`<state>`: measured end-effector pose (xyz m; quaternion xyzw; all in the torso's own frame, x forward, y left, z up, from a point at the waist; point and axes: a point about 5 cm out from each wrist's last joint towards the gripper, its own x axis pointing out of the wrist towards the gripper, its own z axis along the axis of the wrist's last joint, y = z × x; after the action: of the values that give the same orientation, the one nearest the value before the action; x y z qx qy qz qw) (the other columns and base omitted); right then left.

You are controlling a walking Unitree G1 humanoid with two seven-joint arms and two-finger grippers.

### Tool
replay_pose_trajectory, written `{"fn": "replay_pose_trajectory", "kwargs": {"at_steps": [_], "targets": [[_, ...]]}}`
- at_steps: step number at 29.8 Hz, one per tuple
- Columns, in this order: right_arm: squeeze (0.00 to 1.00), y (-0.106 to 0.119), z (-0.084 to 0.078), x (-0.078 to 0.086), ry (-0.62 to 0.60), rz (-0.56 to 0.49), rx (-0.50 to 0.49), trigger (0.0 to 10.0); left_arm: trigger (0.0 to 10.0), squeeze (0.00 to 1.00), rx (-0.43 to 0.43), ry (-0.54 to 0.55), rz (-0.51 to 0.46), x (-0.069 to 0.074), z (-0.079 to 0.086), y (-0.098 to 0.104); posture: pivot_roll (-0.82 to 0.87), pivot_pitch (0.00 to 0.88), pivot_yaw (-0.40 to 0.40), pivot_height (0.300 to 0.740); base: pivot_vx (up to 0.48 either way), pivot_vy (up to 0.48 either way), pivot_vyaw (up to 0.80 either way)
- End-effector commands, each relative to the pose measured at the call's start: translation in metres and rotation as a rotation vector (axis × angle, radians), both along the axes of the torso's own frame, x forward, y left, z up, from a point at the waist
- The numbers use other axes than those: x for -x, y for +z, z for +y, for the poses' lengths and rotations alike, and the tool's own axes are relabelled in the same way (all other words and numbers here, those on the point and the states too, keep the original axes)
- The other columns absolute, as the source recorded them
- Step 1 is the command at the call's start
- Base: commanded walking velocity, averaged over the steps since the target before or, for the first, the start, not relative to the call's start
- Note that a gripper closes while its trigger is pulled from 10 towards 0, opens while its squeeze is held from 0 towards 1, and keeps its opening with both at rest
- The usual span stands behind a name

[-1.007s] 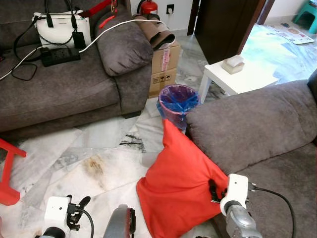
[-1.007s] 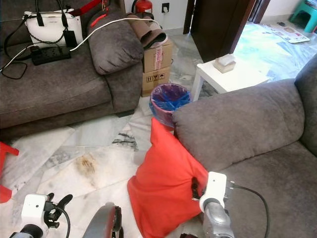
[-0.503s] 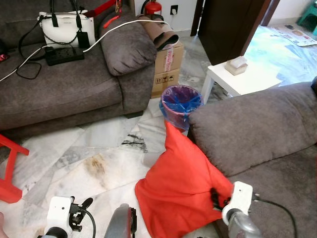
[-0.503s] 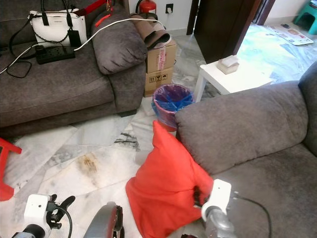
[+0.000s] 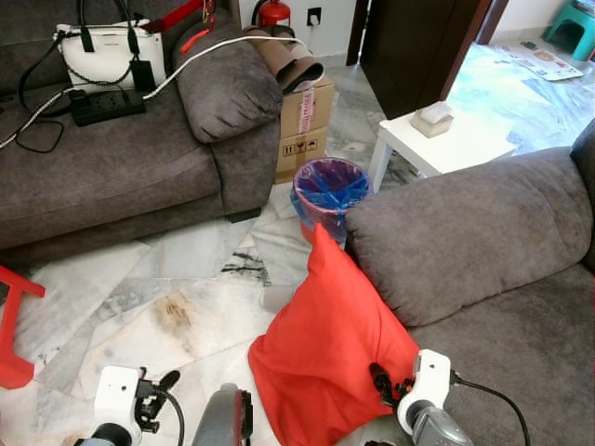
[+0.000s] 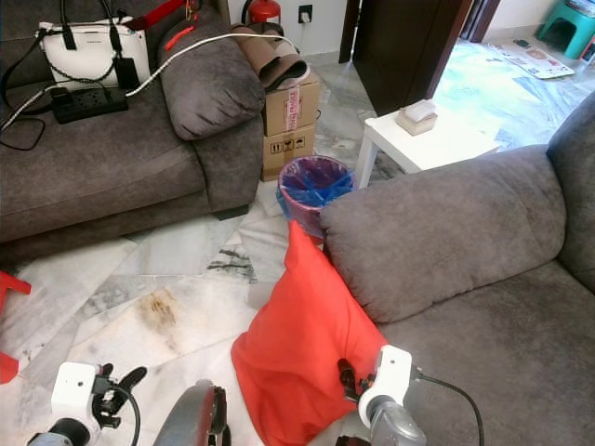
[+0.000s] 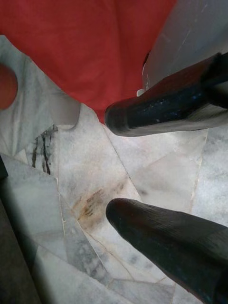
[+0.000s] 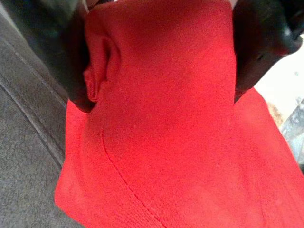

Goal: Move the pillow to the sofa from floor

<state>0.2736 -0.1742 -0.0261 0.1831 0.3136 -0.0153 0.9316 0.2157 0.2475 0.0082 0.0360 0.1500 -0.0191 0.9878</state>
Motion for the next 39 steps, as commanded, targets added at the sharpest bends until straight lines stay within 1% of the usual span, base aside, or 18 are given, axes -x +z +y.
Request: {"fn": "replay_pose_trajectory", "kwargs": {"at_steps": [1,3,7,11,18,29,39], "targets": [[0.00,-0.005,0.001,0.006,-0.028,0.009,-0.036,0.0,10.0,0.00,0.011,0.004,0.027,0.005,-0.001,-0.005,0.27,0.238,-0.021,0.625,0.000,0.000,0.00],[0.00,-0.003,0.001,0.004,-0.044,-0.010,-0.058,0.0,10.0,0.00,0.013,0.004,0.026,0.005,-0.002,-0.004,0.27,0.237,-0.021,0.625,0.000,0.000,0.00],[0.00,-0.002,0.001,0.003,-0.049,-0.025,-0.063,0.0,10.0,0.00,0.014,0.002,0.026,0.004,-0.003,-0.005,0.27,0.236,-0.023,0.625,0.000,0.000,0.00],[0.00,0.000,0.004,0.002,-0.057,-0.050,-0.101,0.0,10.0,0.00,0.016,-0.002,0.026,0.004,-0.004,-0.005,0.27,0.238,-0.023,0.625,0.000,0.000,0.00],[0.00,-0.003,0.008,0.005,-0.042,-0.040,-0.083,0.0,10.0,0.00,0.015,0.005,0.023,0.005,-0.004,-0.005,0.27,0.242,-0.027,0.625,0.000,0.000,0.00],[0.00,-0.003,0.015,0.005,-0.047,-0.052,-0.114,0.0,10.0,0.00,0.019,0.004,0.022,0.003,-0.005,-0.005,0.27,0.234,-0.026,0.625,0.000,0.000,0.00],[0.00,-0.002,0.014,0.004,-0.047,-0.057,-0.107,0.0,10.0,0.00,0.018,0.006,0.015,0.000,-0.005,-0.004,0.27,0.227,-0.027,0.625,0.000,0.000,0.00]]}}
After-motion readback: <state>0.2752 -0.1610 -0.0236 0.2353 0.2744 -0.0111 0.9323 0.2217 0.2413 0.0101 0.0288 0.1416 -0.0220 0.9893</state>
